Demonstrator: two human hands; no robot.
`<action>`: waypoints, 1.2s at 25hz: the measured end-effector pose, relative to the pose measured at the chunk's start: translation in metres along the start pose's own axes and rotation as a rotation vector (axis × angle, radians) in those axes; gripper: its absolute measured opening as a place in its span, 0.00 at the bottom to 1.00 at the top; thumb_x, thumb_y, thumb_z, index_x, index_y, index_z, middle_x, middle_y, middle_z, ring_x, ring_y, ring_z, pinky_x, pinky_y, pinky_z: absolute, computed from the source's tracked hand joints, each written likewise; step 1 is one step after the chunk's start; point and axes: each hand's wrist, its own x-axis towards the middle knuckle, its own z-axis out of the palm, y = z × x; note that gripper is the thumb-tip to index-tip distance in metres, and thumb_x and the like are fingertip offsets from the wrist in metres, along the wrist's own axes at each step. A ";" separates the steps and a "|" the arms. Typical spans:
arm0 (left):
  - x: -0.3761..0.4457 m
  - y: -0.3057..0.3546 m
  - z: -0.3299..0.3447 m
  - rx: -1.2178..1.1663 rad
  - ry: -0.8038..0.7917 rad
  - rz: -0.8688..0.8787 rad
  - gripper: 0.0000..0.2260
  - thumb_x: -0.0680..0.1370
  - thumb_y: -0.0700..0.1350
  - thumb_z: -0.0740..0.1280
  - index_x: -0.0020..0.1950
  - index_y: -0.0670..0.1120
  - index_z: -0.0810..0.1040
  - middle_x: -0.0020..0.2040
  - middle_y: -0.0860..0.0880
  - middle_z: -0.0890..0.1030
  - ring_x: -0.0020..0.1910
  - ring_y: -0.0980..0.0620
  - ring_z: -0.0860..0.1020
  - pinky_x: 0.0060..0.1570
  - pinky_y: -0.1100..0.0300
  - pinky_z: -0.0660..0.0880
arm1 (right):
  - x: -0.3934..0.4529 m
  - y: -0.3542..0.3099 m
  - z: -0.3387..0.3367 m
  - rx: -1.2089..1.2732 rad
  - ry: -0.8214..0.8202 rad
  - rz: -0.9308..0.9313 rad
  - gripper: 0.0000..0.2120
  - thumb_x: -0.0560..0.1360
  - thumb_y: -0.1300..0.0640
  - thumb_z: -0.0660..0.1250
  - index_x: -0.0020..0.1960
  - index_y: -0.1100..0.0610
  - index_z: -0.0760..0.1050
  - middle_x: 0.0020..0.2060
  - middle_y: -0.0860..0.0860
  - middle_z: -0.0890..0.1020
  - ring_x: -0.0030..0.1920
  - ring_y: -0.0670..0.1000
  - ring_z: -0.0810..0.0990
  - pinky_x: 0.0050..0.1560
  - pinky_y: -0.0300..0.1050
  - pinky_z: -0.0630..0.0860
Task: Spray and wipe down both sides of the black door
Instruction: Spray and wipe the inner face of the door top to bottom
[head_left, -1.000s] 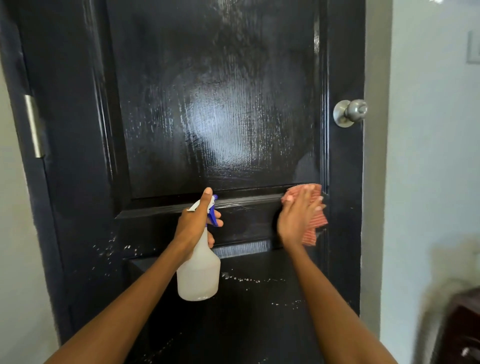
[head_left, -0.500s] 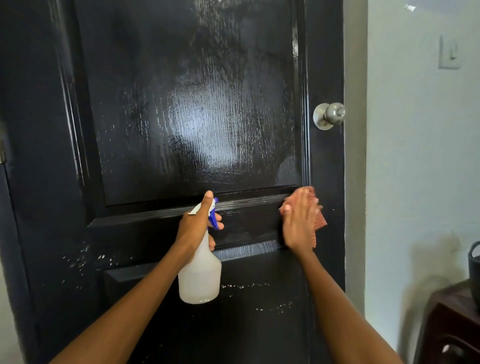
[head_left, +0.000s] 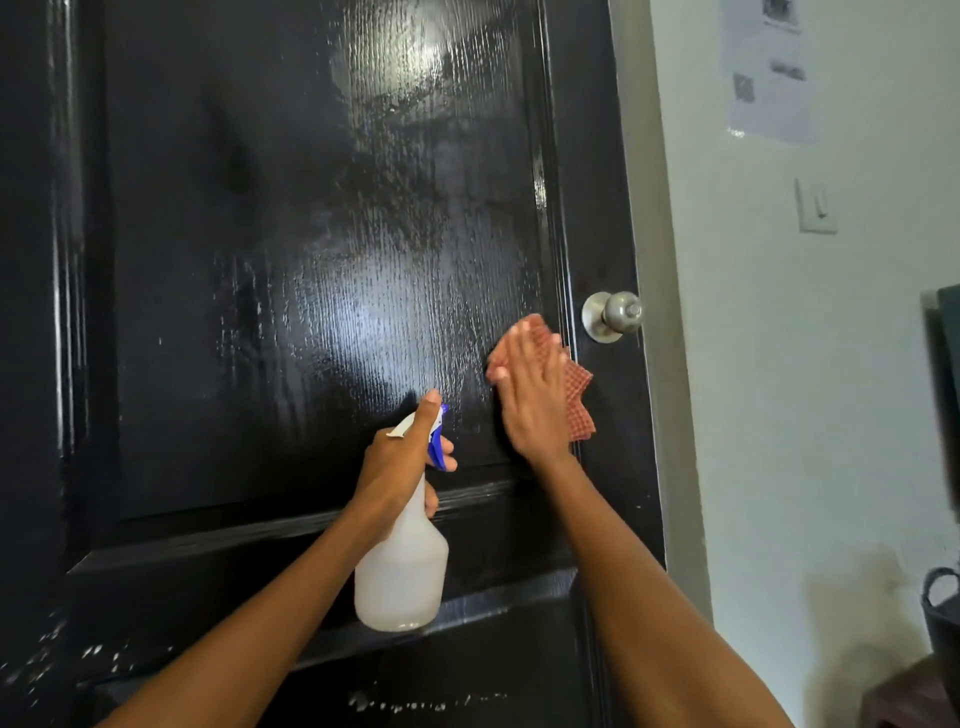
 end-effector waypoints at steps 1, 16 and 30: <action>0.002 0.001 0.003 -0.007 0.005 0.002 0.36 0.75 0.73 0.60 0.44 0.39 0.83 0.38 0.43 0.86 0.23 0.42 0.74 0.26 0.56 0.74 | -0.007 -0.006 0.003 -0.035 -0.008 -0.108 0.28 0.88 0.45 0.48 0.85 0.50 0.45 0.84 0.47 0.44 0.83 0.57 0.36 0.82 0.57 0.37; 0.014 0.017 0.041 0.020 -0.075 0.033 0.35 0.76 0.72 0.58 0.45 0.40 0.83 0.39 0.45 0.87 0.23 0.44 0.74 0.25 0.58 0.74 | 0.040 0.062 -0.030 0.137 0.181 0.710 0.31 0.87 0.43 0.42 0.84 0.58 0.41 0.84 0.55 0.41 0.82 0.59 0.34 0.80 0.57 0.33; 0.002 -0.002 0.062 0.000 -0.128 -0.013 0.34 0.76 0.73 0.58 0.46 0.42 0.83 0.39 0.45 0.87 0.22 0.44 0.74 0.26 0.57 0.74 | -0.052 0.087 -0.013 0.028 0.042 0.300 0.33 0.85 0.39 0.43 0.84 0.52 0.38 0.84 0.49 0.41 0.83 0.51 0.35 0.80 0.49 0.32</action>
